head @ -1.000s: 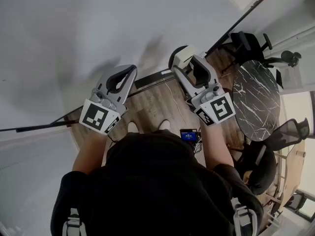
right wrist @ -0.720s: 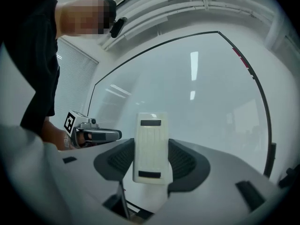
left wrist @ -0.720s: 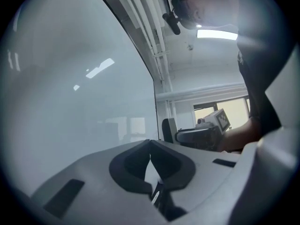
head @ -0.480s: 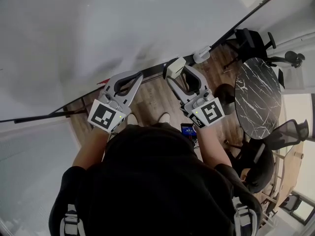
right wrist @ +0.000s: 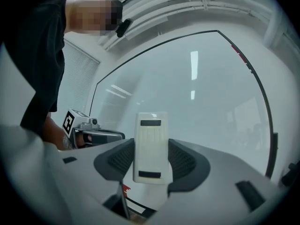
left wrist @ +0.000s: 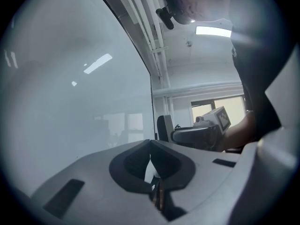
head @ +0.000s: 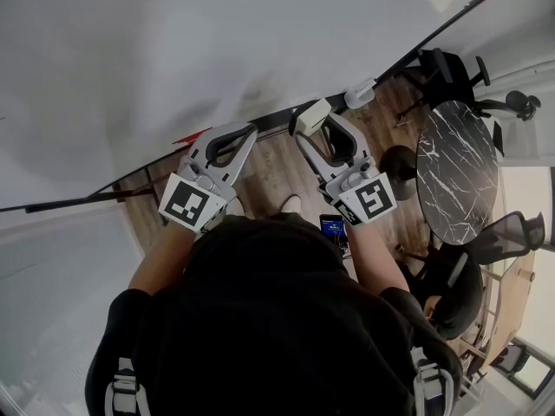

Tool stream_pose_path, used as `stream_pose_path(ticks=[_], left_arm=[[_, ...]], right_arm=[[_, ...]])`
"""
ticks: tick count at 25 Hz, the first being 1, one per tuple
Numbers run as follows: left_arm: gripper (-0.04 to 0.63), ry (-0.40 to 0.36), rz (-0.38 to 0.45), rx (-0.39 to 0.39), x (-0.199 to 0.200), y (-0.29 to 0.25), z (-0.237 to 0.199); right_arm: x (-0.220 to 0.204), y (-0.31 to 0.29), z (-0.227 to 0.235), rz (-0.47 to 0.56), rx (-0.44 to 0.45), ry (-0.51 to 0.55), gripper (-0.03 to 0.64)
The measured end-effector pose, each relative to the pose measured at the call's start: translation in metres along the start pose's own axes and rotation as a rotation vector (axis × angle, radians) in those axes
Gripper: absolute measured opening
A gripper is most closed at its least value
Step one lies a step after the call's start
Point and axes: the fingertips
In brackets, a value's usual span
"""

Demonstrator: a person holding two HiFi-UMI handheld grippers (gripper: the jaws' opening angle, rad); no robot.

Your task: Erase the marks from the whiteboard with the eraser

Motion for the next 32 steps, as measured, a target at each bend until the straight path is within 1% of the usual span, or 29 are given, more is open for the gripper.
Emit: stream_pose_path(ticks=[4,10,32], left_arm=[[0.005,-0.011,0.006,-0.003,0.0006,0.0007,-0.0011],[0.005,0.003,0.005,0.0,0.0007,0.0011,-0.0032],[0.005,0.014,0.003,-0.007,-0.0038,0.0046,0.0004]], right_arm=[[0.0038,-0.0012,-0.0023,0.01,0.009,0.001,0.222],[0.0046,-0.0021,-0.0053,0.009,0.019,0.009,0.221],[0.0,0.0002,-0.0063,-0.012,0.007,0.017,0.221]])
Point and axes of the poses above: the fingertips, and each gripper's own axes: y backward along the fingers, z to its right, x out of its top, and after that the axes turned 13 degrees about y, right-handed
